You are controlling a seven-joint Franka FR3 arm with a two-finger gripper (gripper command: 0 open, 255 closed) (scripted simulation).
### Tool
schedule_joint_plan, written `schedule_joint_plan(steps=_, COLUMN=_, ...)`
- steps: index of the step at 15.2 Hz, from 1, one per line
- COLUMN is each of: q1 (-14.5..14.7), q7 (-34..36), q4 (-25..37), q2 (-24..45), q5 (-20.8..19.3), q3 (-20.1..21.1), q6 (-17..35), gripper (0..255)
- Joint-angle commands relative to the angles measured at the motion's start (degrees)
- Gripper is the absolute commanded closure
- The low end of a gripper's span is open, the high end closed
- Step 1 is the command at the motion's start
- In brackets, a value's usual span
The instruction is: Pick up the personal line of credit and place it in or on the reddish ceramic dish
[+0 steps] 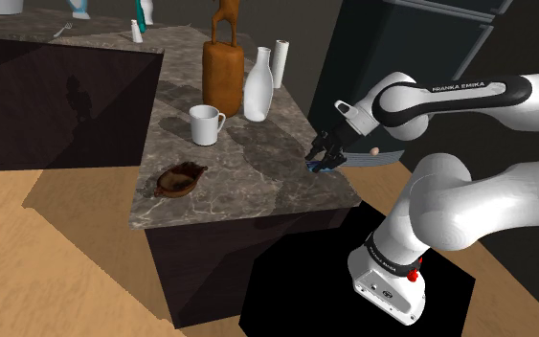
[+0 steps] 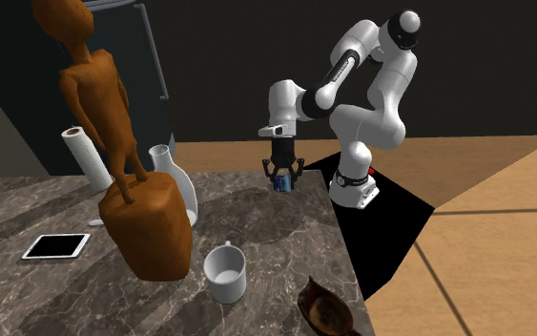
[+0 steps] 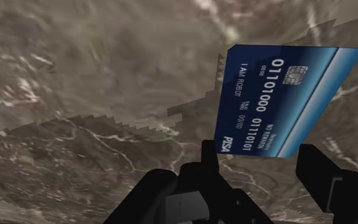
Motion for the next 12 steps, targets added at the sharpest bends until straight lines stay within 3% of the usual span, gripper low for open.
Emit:
schedule_joint_plan(steps=1, q1=0.0, q7=0.0, q4=0.0, q2=0.0, q5=0.0, q3=0.0, q6=0.0, gripper=255)
schedule_joint_plan(steps=12, q1=-1.8, q7=4.8, q4=3.8, q2=-6.7, q5=2.0, q3=6.9, q6=-9.9, gripper=255)
